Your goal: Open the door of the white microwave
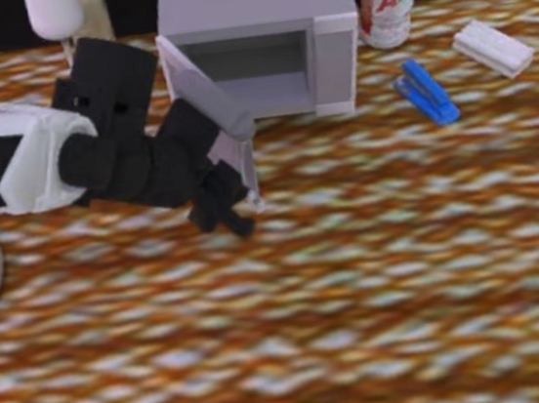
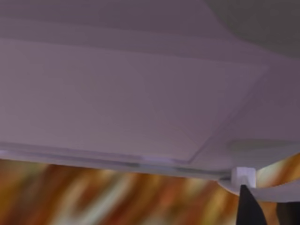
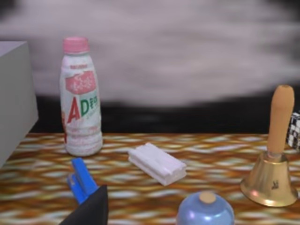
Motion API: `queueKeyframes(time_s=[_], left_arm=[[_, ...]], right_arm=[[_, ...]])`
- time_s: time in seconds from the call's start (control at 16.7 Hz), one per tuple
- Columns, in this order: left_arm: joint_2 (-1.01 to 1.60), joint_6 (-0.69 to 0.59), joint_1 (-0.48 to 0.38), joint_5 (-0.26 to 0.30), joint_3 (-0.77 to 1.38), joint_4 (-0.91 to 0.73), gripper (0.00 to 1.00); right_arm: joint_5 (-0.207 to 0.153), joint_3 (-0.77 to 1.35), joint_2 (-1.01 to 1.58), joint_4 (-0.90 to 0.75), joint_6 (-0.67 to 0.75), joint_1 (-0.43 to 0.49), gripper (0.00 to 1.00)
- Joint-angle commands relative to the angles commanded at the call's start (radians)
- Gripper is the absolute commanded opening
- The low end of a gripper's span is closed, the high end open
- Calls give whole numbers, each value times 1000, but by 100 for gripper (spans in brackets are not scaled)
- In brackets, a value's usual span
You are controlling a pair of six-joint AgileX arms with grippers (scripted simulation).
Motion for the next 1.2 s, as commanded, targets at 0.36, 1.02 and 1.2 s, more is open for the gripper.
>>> queueKeyframes(time_s=[0.36,1.02,1.2], left_arm=[[0,0,0,0,0,0,0],[-5,60,23,42,1,-23,0],[-5,80,33,53,-1,-34,0]], right_arm=[[0,0,0,0,0,0,100],[0,0,0,0,0,0,100],[0,0,0,0,0,0,100]])
